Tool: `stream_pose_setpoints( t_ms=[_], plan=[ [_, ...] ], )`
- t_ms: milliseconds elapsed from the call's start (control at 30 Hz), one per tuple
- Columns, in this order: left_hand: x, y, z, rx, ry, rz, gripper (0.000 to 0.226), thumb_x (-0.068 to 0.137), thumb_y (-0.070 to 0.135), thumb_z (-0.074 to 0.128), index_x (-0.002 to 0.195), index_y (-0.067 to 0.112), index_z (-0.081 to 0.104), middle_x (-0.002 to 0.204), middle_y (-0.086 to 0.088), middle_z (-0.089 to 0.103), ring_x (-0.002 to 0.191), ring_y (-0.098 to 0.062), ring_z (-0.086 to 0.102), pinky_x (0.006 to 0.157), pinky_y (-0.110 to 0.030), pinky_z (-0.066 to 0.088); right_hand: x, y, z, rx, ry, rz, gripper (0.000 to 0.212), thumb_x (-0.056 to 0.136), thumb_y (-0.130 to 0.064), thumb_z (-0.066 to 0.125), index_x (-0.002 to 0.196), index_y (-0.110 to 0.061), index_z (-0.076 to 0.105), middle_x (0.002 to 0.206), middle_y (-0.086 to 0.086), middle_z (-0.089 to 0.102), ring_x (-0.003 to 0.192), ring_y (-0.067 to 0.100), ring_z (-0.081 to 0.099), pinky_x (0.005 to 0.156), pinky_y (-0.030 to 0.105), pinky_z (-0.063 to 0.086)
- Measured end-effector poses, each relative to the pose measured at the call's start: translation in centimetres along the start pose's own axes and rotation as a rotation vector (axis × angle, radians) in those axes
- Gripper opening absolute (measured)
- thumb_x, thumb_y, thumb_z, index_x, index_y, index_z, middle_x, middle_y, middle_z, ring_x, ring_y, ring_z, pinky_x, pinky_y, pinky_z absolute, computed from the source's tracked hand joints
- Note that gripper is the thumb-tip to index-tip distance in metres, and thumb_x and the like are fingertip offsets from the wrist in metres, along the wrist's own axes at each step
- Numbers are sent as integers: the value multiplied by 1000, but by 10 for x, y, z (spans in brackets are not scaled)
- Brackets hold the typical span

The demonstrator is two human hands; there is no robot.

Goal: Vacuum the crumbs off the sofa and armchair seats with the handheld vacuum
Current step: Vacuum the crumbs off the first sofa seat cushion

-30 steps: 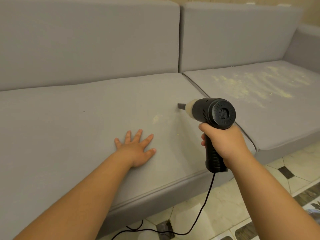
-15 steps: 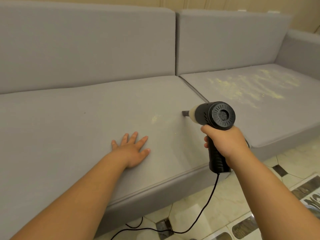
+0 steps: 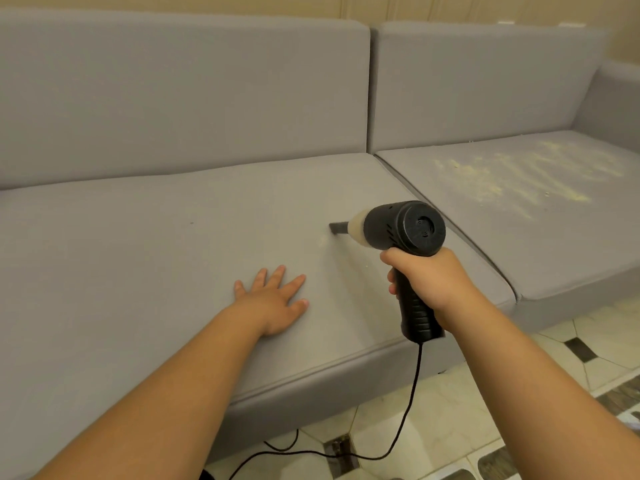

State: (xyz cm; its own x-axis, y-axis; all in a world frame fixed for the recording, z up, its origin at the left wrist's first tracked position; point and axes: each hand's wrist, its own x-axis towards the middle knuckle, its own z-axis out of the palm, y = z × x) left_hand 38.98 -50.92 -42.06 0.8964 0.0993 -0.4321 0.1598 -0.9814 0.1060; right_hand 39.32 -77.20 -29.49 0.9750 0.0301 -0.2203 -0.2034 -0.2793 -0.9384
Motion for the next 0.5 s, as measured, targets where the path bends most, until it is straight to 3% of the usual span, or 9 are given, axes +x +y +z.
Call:
stream_pose_setpoints(
  t_ms=[133,333,500],
  plan=[
    [0,-3,0,0,1,12,64,100,73,19,158,57,-4,171,11,-18,158,-25,-14,121,-68,-4,0,1,7,-69,-72,-9,17,85,-18,77,96,-5,74,72,8,73,60,19,70,72,40,60],
    [-2,-2,0,8,4,11,64,101,72,20,158,56,-4,171,11,-16,159,-25,-13,121,-68,-2,-3,12,-3,-46,27,-8,17,86,-18,78,97,-6,73,72,9,72,60,19,70,73,42,61],
    [-9,1,-1,12,-8,7,64,101,71,19,159,55,-4,171,10,-17,159,-25,-13,122,-67,-2,-13,6,-15,-56,-140,22,20,88,-18,78,101,-4,72,74,13,72,63,24,68,70,41,59]
  ],
)
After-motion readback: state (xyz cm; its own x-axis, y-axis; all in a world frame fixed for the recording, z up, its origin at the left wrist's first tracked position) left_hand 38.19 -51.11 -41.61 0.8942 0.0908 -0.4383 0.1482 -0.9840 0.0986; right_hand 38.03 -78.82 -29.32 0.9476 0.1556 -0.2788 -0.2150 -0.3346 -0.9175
